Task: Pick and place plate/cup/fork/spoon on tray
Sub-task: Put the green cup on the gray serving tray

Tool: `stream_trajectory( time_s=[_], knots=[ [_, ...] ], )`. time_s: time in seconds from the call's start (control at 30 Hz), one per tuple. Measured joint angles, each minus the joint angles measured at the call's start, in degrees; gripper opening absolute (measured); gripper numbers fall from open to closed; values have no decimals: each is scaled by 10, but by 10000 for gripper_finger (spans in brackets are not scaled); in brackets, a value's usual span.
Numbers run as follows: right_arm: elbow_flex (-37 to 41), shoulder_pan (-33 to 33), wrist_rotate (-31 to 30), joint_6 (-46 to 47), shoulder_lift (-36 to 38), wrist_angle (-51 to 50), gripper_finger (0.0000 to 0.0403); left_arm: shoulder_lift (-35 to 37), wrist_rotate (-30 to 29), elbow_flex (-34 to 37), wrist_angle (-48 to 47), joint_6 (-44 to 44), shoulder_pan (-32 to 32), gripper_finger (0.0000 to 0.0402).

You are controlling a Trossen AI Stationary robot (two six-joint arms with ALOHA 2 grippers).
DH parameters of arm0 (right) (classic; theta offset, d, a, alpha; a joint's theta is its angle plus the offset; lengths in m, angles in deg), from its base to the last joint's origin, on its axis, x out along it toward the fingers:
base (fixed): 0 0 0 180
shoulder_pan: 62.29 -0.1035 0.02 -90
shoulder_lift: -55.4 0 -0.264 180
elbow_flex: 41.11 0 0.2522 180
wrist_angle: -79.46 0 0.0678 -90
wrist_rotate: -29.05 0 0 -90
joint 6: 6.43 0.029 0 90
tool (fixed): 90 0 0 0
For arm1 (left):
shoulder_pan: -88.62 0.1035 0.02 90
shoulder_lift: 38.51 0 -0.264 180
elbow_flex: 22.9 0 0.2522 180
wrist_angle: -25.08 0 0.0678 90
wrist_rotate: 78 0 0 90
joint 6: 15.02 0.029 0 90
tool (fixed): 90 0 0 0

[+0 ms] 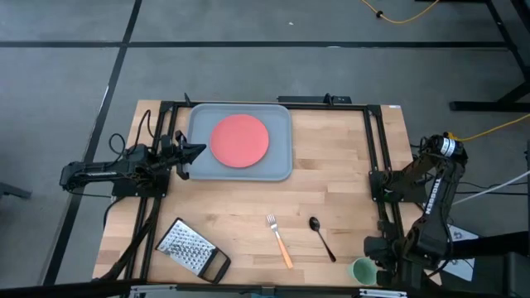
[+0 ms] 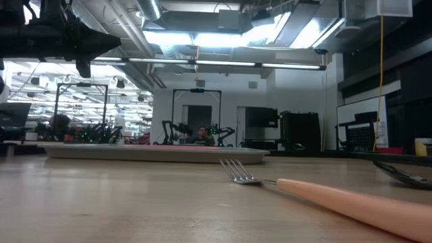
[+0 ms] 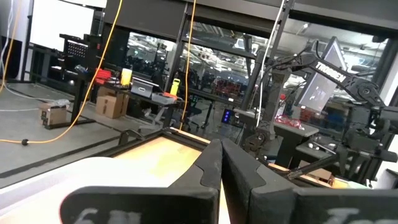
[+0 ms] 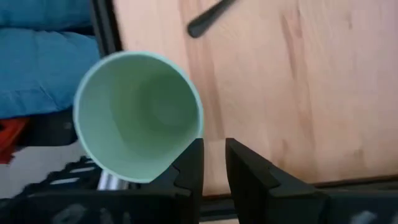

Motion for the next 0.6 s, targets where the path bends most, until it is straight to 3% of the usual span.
stream_trajectory(
  time_s=[0.6],
  knots=[
    [0,18,13,-1,-26,25,71,0,0,0,0,0,0,0]
  ],
)
